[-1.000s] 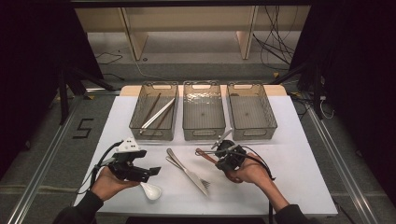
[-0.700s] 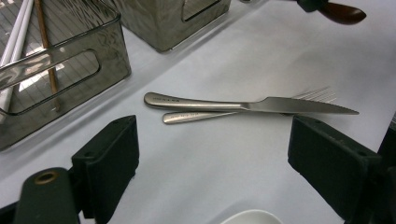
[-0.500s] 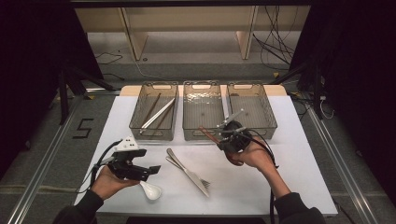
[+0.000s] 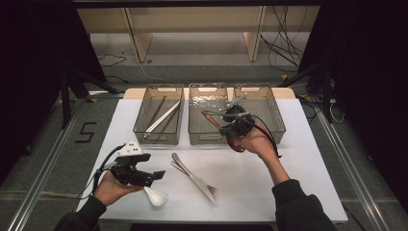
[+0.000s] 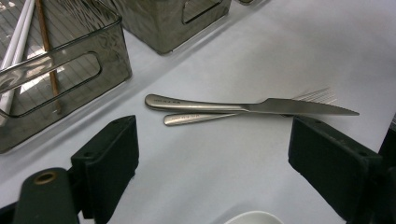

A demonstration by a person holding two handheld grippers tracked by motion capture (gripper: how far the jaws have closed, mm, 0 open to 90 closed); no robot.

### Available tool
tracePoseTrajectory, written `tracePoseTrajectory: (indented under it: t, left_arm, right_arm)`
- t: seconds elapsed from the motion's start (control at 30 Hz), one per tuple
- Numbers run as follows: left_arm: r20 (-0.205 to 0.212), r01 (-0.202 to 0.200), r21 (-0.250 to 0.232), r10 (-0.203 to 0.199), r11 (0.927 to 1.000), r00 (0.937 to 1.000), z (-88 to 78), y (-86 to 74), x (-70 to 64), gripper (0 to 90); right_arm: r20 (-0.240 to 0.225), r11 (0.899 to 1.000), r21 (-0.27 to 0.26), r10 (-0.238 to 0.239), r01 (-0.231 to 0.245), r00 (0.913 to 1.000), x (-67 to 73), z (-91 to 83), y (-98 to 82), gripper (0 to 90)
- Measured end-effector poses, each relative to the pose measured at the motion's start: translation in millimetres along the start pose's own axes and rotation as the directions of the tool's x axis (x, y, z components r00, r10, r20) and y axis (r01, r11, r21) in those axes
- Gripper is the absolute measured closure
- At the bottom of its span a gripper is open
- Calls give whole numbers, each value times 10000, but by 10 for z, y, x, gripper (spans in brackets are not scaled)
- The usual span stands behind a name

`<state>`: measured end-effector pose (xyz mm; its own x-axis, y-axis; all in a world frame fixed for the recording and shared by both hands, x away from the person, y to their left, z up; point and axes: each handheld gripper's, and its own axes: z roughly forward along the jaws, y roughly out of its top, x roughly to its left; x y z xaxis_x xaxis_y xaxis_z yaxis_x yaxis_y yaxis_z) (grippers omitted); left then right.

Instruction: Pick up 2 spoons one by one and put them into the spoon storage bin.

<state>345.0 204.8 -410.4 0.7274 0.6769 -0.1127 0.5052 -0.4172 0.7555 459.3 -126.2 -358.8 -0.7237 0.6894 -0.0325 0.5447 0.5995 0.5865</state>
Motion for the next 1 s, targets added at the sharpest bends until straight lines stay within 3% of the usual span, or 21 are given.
tracePoseTrajectory:
  t: [0.6,1.0]
  left_arm:
    - [36,-66,6,66,10000,10000,-5,4,0,161]
    - [41,-47,32,47,10000,10000,-1,-1,6,161]
  right_arm:
    - [541,9992,-248,339,-325,9980,-140,225,448,823]
    - [955,9946,-245,1027,-1008,9901,-305,420,621,822]
